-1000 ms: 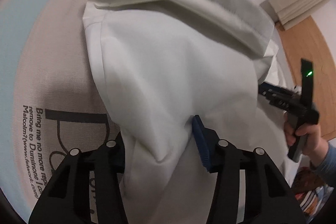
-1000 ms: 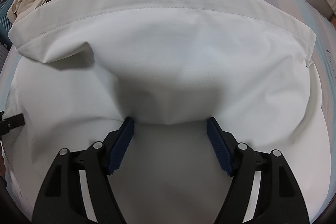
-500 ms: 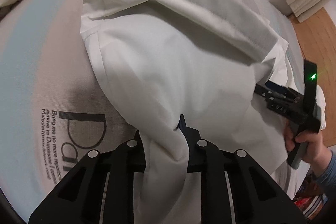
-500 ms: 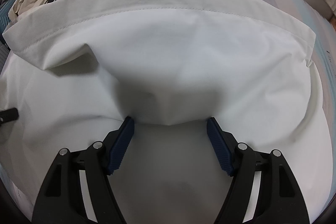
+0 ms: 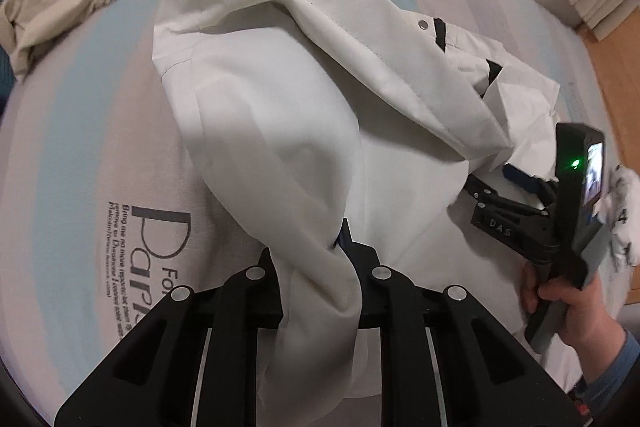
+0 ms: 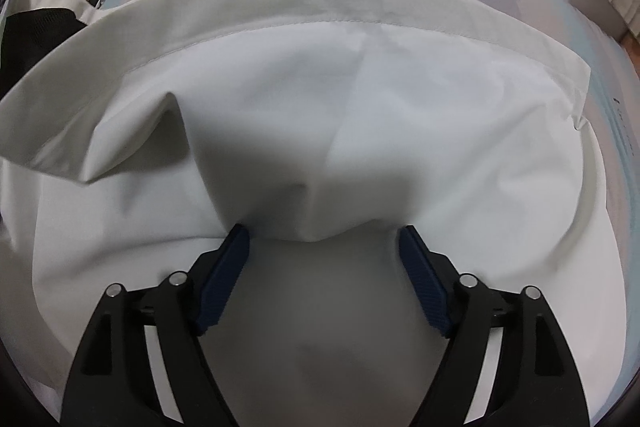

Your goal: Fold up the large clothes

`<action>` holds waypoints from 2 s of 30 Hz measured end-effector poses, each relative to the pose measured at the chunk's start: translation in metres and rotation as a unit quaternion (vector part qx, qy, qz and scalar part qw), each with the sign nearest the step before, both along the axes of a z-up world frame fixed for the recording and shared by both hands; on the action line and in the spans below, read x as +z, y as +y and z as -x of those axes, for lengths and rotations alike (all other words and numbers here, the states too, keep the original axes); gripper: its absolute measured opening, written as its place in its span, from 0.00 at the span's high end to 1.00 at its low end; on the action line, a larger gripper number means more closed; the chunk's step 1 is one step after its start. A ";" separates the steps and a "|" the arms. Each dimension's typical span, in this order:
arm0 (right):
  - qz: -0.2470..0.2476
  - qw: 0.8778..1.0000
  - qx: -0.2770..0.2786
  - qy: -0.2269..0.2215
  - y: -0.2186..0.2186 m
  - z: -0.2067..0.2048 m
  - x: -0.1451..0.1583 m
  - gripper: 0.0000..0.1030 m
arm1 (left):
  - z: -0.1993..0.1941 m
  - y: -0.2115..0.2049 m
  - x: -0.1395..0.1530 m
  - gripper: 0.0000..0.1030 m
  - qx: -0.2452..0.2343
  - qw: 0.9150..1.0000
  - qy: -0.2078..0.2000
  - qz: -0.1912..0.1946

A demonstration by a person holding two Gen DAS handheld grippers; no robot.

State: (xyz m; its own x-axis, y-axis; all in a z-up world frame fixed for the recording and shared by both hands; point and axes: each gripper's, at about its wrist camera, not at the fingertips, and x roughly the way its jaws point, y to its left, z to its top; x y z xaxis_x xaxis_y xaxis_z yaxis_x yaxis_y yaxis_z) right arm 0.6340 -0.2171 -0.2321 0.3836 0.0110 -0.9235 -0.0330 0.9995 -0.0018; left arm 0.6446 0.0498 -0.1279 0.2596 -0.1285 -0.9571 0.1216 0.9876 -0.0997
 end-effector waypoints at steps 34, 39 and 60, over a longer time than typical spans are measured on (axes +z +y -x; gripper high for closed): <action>-0.028 0.997 0.022 -0.063 -0.201 0.032 0.104 0.15 | 0.024 -0.265 0.059 0.92 0.038 0.977 -0.062 -0.201; -0.031 0.996 0.025 -0.080 -0.230 0.049 0.119 0.15 | 0.030 -0.308 0.061 0.92 0.037 0.971 -0.080 -0.223; -0.010 0.996 -0.065 -0.059 -0.355 0.100 0.113 0.15 | 0.041 -0.465 -0.013 0.92 -0.024 0.960 -0.090 -0.264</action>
State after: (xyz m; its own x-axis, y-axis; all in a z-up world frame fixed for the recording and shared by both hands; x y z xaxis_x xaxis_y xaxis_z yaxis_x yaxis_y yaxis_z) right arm 0.5341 -0.5720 -0.1196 0.4886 -0.0281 -0.8720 0.0965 0.9951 0.0220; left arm 0.6034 -0.4155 -0.1406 0.4325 0.3465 -0.8324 0.1363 0.8875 0.4403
